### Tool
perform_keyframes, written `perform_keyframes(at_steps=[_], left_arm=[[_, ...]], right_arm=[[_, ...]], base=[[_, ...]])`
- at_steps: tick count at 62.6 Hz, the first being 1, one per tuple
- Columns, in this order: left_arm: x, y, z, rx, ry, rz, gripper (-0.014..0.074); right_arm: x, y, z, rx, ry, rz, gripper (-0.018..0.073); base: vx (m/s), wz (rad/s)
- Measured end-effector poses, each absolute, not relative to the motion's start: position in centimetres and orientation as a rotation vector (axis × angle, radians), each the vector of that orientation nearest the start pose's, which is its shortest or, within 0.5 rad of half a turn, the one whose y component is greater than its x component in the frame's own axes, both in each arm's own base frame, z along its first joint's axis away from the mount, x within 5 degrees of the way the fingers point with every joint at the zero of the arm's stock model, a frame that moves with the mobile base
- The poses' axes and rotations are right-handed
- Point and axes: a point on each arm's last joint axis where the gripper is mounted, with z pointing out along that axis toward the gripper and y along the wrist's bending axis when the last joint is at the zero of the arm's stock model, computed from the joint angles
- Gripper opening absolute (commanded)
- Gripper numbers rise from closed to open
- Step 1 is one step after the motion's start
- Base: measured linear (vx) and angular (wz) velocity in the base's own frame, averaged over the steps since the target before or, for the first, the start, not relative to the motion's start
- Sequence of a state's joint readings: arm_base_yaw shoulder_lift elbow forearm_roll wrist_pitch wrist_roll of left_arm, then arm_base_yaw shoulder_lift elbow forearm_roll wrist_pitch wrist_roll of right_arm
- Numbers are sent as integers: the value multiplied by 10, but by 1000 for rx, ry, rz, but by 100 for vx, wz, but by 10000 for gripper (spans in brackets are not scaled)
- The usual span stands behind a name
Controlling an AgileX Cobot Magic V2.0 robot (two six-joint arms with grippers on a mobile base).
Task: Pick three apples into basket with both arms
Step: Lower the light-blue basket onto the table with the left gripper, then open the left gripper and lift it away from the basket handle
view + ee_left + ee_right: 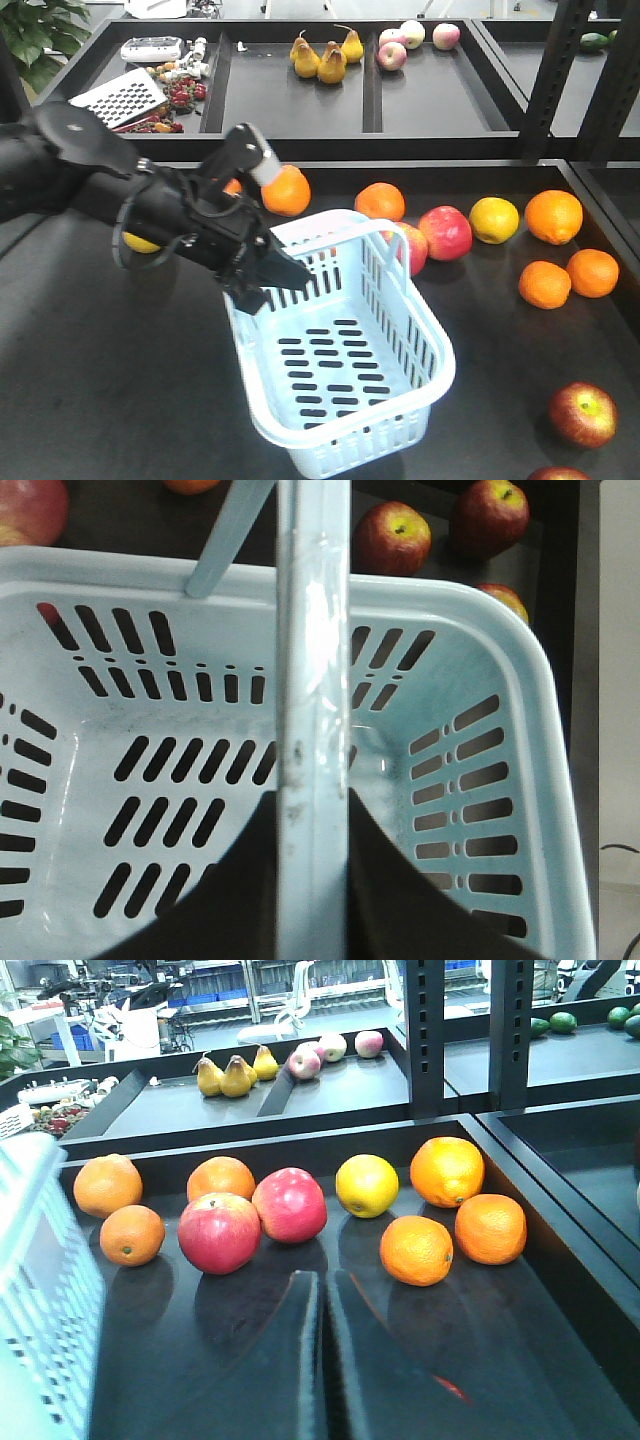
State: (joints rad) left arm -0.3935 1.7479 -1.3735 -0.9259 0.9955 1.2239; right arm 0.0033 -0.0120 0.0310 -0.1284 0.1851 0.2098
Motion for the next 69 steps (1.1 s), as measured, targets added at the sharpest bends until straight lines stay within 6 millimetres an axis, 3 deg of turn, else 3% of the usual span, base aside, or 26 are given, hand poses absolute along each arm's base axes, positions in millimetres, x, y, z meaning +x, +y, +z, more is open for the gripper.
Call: perform_keyframes(at_steps=[12, 34, 45, 61, 69], left_arm=[[319, -219, 280, 1471, 1940, -872, 4], [326, -223, 262, 1495, 1967, -862, 62], [327, -222, 260, 1506, 1969, -837, 176], [328, -223, 262, 1501, 1964, -831, 430], [327, -222, 268, 1496, 1953, -828, 466]], right_arm=[[56, -2, 187, 85, 1684, 45, -4], [56, -2, 187, 85, 1684, 45, -4], [56, -2, 187, 85, 1684, 45, -4], [56, -2, 187, 85, 1684, 45, -4], [56, -2, 187, 85, 1684, 45, -4]], base=[[0, 0], [0, 0], [0, 0], [0, 0], [0, 0]])
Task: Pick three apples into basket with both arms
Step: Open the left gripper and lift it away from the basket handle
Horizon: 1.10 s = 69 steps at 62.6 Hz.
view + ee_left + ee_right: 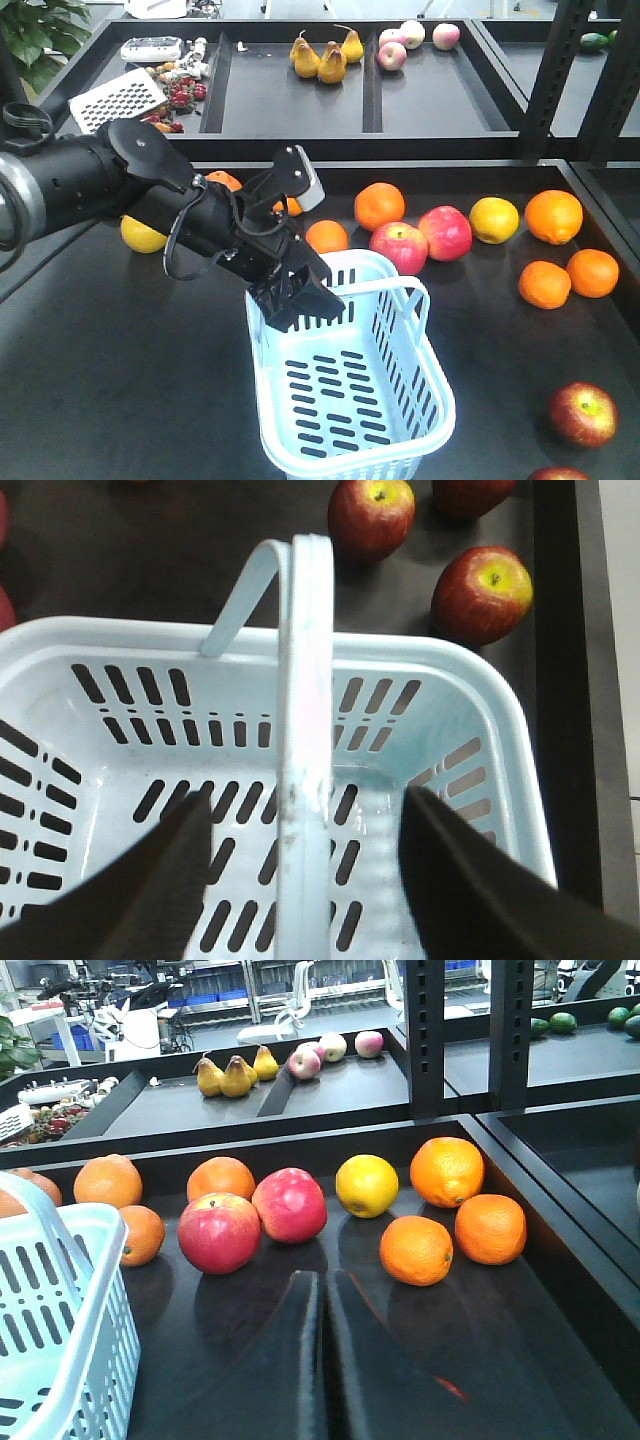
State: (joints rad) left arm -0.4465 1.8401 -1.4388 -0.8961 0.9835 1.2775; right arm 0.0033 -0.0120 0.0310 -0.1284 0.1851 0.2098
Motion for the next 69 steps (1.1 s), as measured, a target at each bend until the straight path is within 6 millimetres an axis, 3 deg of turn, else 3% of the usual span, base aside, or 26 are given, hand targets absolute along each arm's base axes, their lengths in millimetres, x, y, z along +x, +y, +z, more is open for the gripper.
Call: perform_keyframes(at_steps=[7, 15, 24, 35, 38, 48, 58, 69], left_arm=[[324, -221, 285, 1458, 1944, -829, 463], [313, -217, 319, 1395, 1937, -858, 423], [286, -204, 355, 1399, 1967, -881, 275], [256, -181, 375, 1450, 2076, -750, 7], [249, -175, 378, 1435, 2102, -711, -9], [221, -159, 373, 1396, 2177, -695, -8], [176, -136, 347, 1394, 2245, -697, -8], [126, -110, 317, 1229, 2173, -661, -8]], right_arm=[[56, -2, 187, 85, 1684, 45, -4], [56, -2, 187, 85, 1684, 45, -4], [56, -2, 187, 85, 1684, 45, -4], [56, -2, 187, 85, 1685, 45, -4], [56, -2, 187, 85, 1685, 45, -4], [56, -2, 187, 86, 1686, 45, -4], [56, -2, 186, 86, 1687, 45, -4], [56, -2, 186, 86, 1687, 45, -4]], base=[[0, 0], [0, 0], [0, 0], [0, 0], [0, 0], [0, 0], [0, 0], [0, 0]])
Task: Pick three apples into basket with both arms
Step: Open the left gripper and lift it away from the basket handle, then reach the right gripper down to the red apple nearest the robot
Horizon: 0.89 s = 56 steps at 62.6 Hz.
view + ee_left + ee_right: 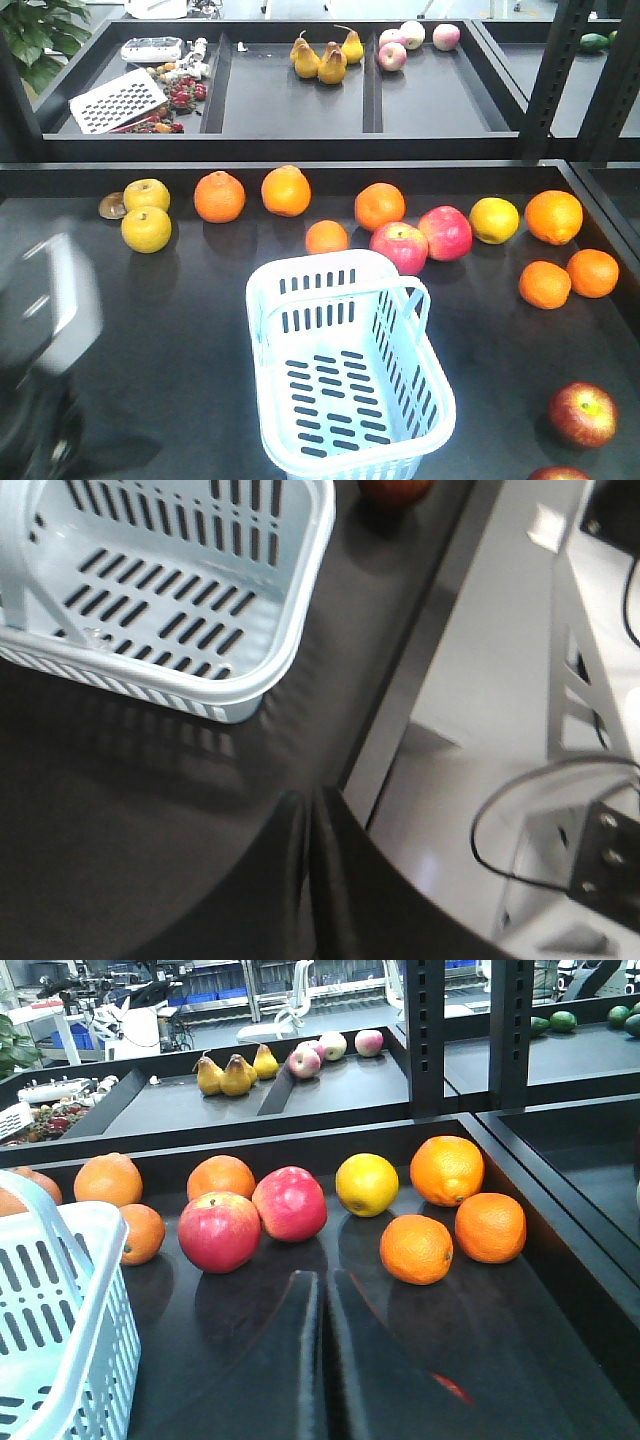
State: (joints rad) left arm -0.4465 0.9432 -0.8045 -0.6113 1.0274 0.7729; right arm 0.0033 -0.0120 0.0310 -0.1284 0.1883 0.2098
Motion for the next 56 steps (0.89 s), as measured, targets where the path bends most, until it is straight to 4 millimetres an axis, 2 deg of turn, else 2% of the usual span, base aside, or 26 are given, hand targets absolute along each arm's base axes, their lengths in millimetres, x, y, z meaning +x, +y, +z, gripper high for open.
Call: perform_keyframes(at_steps=[13, 27, 48, 56], left_arm=[[83, -85, 284, 973, 2018, -639, -8], [56, -69, 251, 901, 1946, -609, -8], [54, -65, 255, 854, 1880, -589, -7], [54, -65, 255, 854, 1880, -589, -7]], right_arm=[[56, -2, 186, 86, 1687, 45, -4], [56, -2, 186, 86, 1687, 45, -4], [56, -2, 186, 101, 1686, 62, -4], [57, 1, 191, 272, 1619, 268, -4]], base=[[0, 0], [0, 0], [0, 0], [0, 0]])
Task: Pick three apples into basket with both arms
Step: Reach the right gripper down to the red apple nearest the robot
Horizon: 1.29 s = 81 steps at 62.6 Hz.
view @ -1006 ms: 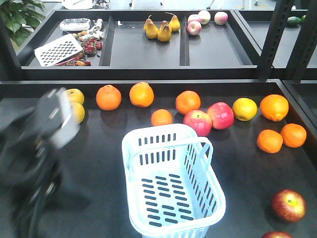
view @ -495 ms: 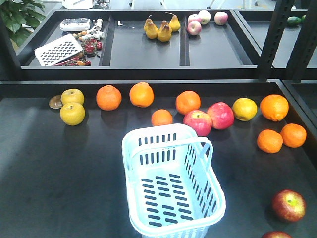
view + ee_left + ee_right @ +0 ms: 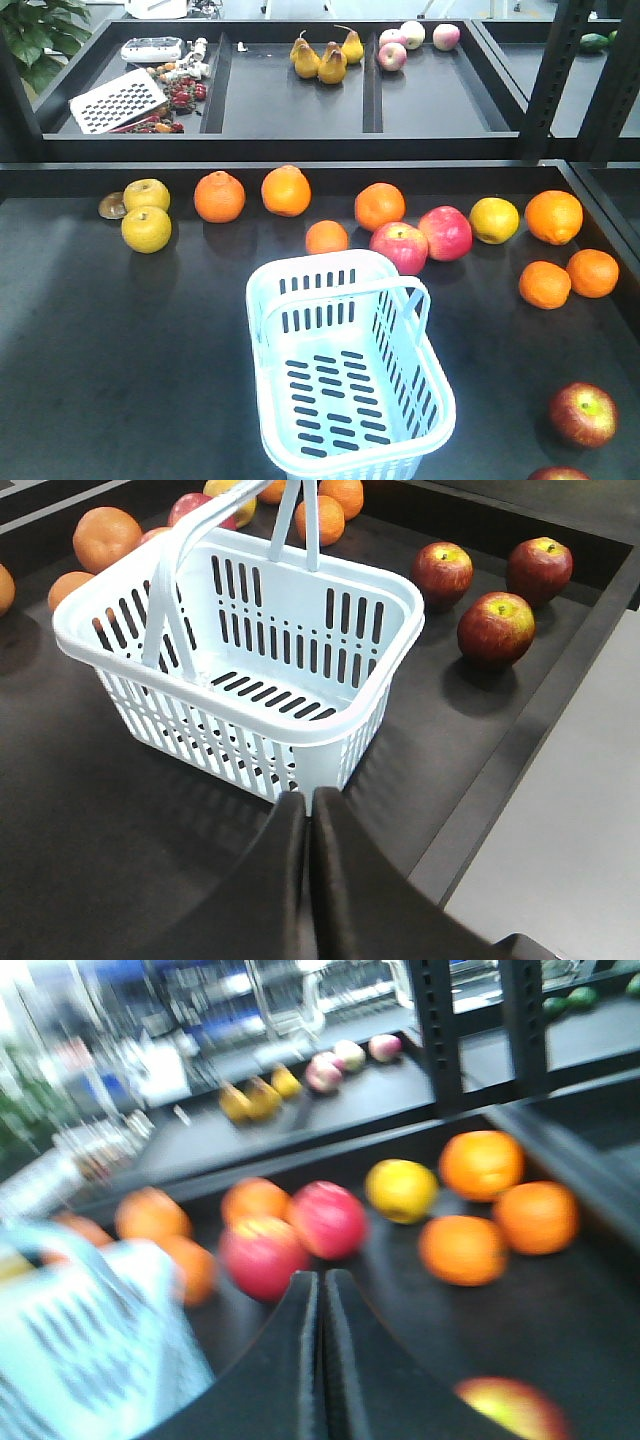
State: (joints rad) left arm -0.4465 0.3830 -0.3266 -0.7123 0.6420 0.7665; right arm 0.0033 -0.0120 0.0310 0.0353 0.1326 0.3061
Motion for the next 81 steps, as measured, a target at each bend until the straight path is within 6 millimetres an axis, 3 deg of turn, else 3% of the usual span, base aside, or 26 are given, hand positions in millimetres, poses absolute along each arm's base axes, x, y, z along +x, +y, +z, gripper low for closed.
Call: perform_keyframes(at_steps=[10, 27, 36, 47, 56, 70, 76, 81], left_arm=[[54, -65, 255, 853, 1879, -590, -7], [54, -65, 255, 853, 1879, -590, -8], [54, -65, 255, 853, 1879, -590, -8], [54, -65, 255, 853, 1879, -590, -8], [54, -65, 255, 853, 1879, -590, -8], [54, -65, 255, 853, 1879, -590, -8], [54, -65, 255, 853, 1879, -590, -8], [54, -65, 255, 853, 1879, -590, -8]], right_arm=[[57, 2, 196, 544, 1517, 578, -4], [56, 5, 199, 627, 1521, 688, -4], [47, 9, 242, 446, 1577, 580, -4], [45, 11, 295, 199, 1780, 338, 32], [56, 9, 318, 68, 2018, 189, 208], [90, 6, 309, -39, 2281, 66, 629], [100, 4, 307, -63, 2299, 27, 710], [106, 3, 303, -74, 2344, 12, 711]], base=[[0, 0], [0, 0], [0, 0], [0, 0], [0, 0], [0, 0], [0, 0], [0, 0]])
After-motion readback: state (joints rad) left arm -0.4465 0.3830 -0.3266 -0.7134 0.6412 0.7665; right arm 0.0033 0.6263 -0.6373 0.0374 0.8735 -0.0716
